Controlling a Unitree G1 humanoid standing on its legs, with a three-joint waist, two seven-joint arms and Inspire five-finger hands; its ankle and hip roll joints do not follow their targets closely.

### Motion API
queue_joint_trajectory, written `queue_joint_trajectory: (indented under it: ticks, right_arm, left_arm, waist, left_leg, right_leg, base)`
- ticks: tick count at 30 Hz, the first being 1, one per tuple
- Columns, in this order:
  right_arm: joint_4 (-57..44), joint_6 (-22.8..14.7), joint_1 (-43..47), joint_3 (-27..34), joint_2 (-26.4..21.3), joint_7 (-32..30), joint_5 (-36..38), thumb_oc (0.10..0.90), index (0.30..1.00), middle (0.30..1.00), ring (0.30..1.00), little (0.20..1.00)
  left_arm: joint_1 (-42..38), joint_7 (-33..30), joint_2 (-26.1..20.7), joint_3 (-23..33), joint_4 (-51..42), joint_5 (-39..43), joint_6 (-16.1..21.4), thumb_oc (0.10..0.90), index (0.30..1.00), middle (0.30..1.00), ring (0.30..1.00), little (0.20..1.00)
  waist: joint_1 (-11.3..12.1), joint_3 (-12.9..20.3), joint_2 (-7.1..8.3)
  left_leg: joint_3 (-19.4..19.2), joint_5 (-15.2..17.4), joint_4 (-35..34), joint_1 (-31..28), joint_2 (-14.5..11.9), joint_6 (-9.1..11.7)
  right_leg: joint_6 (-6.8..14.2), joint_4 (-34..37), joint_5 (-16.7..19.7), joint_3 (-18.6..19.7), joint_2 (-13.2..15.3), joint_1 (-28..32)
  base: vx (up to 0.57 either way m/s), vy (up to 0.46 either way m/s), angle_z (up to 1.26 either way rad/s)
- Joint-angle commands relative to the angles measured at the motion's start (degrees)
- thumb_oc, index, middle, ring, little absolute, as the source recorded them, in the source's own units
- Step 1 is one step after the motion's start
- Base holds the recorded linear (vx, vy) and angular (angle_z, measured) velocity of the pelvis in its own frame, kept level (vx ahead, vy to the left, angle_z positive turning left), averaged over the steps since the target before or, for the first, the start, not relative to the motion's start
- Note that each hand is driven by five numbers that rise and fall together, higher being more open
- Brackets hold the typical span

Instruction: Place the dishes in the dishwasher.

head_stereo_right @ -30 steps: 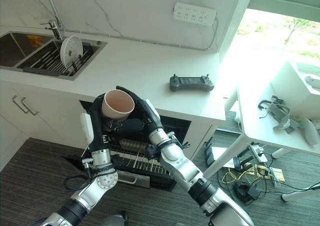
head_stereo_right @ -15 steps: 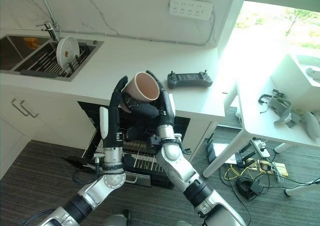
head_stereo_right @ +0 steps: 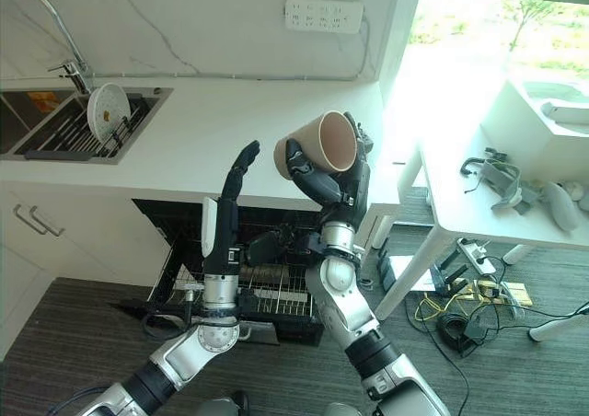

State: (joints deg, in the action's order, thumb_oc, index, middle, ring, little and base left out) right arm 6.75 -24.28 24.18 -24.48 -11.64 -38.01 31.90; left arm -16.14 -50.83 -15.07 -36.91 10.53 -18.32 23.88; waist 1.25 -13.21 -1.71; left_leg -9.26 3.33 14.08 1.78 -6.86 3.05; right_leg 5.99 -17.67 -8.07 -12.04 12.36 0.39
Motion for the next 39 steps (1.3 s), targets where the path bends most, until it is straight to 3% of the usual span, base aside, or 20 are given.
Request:
queue_joint_trajectory:
  ticks: [1, 6, 9, 11, 13, 18, 23, 27, 32, 39]
  right_arm:
    - [-6.8, -8.9, 4.9, 2.5, 1.0, 3.0, -4.1, 0.400, 0.300, 0.300, 0.300, 0.300]
    - [-12.5, -7.7, 0.4, 5.3, -2.4, 11.4, -1.9, 0.400, 0.300, 0.300, 0.300, 0.300]
    - [-17.1, -6.0, -5.6, 8.2, -5.5, 17.7, -0.1, 0.400, 0.300, 0.300, 0.300, 0.300]
    - [-20.4, -5.2, -12.7, 11.3, -8.1, 24.6, 1.5, 0.400, 0.300, 0.300, 0.300, 0.300]
    - [-21.1, -4.2, -18.4, 14.6, -9.5, 31.8, 4.2, 0.400, 0.300, 0.300, 0.300, 0.300]
    - [-20.0, -1.8, -23.3, 17.4, -11.4, 40.8, 6.5, 0.400, 0.300, 0.300, 0.300, 0.300]
    - [-18.6, 0.3, -24.5, 16.0, -12.7, 43.8, 4.3, 0.400, 0.300, 0.300, 0.300, 0.300]
    - [-14.0, 3.3, -24.4, 13.5, -12.8, 42.1, 1.3, 0.400, 0.300, 0.300, 0.300, 0.300]
    - [-7.9, 3.2, -23.8, 11.6, -12.2, 41.3, 0.4, 0.400, 0.300, 0.300, 0.300, 0.300]
    - [-3.4, 4.0, -21.3, 10.3, -11.9, 38.9, -2.8, 0.400, 0.300, 0.300, 0.300, 0.300]
  left_arm:
    - [-3.0, -0.4, -0.4, 0.1, -7.3, 1.1, 3.4, 0.800, 0.900, 0.900, 0.900, 0.900]
    - [1.5, 2.9, -2.2, 5.2, -8.5, 10.0, 2.0, 0.800, 0.900, 0.900, 0.900, 0.900]
    - [5.9, 11.8, -4.0, 9.4, -11.3, 14.4, 3.6, 0.800, 0.900, 0.900, 0.900, 0.900]
    - [11.0, 21.4, -6.7, 13.9, -15.3, 17.8, 4.9, 0.800, 0.900, 0.900, 0.900, 0.900]
    - [15.6, 25.6, -9.4, 19.0, -17.8, 18.7, 5.0, 0.800, 0.900, 0.900, 0.900, 0.900]
    - [20.8, 35.3, -13.6, 25.9, -17.1, 21.4, 0.3, 0.800, 0.900, 0.900, 0.900, 0.900]
    - [25.0, 34.9, -14.9, 30.1, -14.2, 21.4, -1.0, 0.800, 0.900, 0.900, 0.900, 0.900]
    - [26.8, 29.6, -14.7, 32.9, -9.4, 17.2, -1.5, 0.800, 0.900, 0.900, 0.900, 0.900]
    - [27.8, 24.5, -14.3, 35.5, -4.9, 13.8, -0.5, 0.800, 0.900, 0.900, 0.900, 0.900]
    - [28.0, 22.5, -15.5, 36.5, -3.3, 6.1, 0.9, 0.800, 0.900, 0.900, 0.900, 0.900]
  waist:
    - [0.2, 2.4, 0.83]
    - [0.0, 2.5, 0.62]
    - [-0.2, 2.4, 0.60]
    - [-0.6, 2.5, 0.47]
    - [-1.2, 2.3, 0.22]
    - [-1.3, 2.6, -0.50]
    - [-0.2, 2.5, -1.18]
    - [1.1, 2.5, -1.53]
    - [2.6, 2.1, -1.57]
    - [4.4, 0.9, -2.09]
  left_leg:
    - [0.2, 13.3, 3.1, -3.1, -0.1, -2.9]
    - [0.2, 13.1, 3.1, -2.7, -0.1, -2.8]
    - [0.0, 13.0, 3.1, -2.1, -0.3, -2.8]
    - [-0.2, 13.0, 3.1, -1.5, -0.4, -2.9]
    - [-0.5, 13.0, 3.1, -1.0, -0.5, -2.8]
    - [0.0, 12.2, 3.1, 0.5, -0.4, -2.6]
    - [0.9, 11.9, 3.1, 1.3, 0.0, -2.2]
    - [1.9, 11.4, 3.1, 2.5, 0.5, -1.9]
    - [3.1, 10.6, 3.1, 3.9, 0.8, -1.5]
    - [4.7, 9.4, 3.1, 6.4, 1.3, -1.2]
  right_leg:
    - [-1.5, 0.5, -7.0, -1.1, -0.9, 2.3]
    - [-1.3, 0.5, -6.9, -1.2, -0.8, 1.9]
    - [-1.1, 0.5, -6.9, -1.4, -0.7, 1.4]
    - [-0.8, 0.5, -6.7, -1.4, -0.5, 0.7]
    - [-0.4, 0.5, -6.7, -1.6, -0.3, 0.2]
    - [0.0, 0.5, -6.6, -2.3, 0.0, -0.8]
    - [0.3, 0.5, -6.8, -3.4, 0.6, -0.6]
    - [0.4, 0.5, -6.8, -4.5, 1.2, -0.8]
    - [0.5, 0.5, -6.7, -5.6, 1.9, -1.0]
    - [0.5, 0.5, -6.4, -6.6, 2.5, -2.2]
  base:
    - [0.00, 0.000, 0.00]
    - [0.02, 0.024, -0.01]
    - [0.01, 0.011, 0.00]
    - [-0.02, 0.040, 0.00]
    - [-0.03, 0.040, -0.10]
    - [-0.02, 0.013, -0.03]
    - [0.00, 0.025, 0.13]
    - [0.01, 0.039, 0.22]
    - [0.03, 0.036, 0.16]
    - [0.01, 0.047, 0.17]
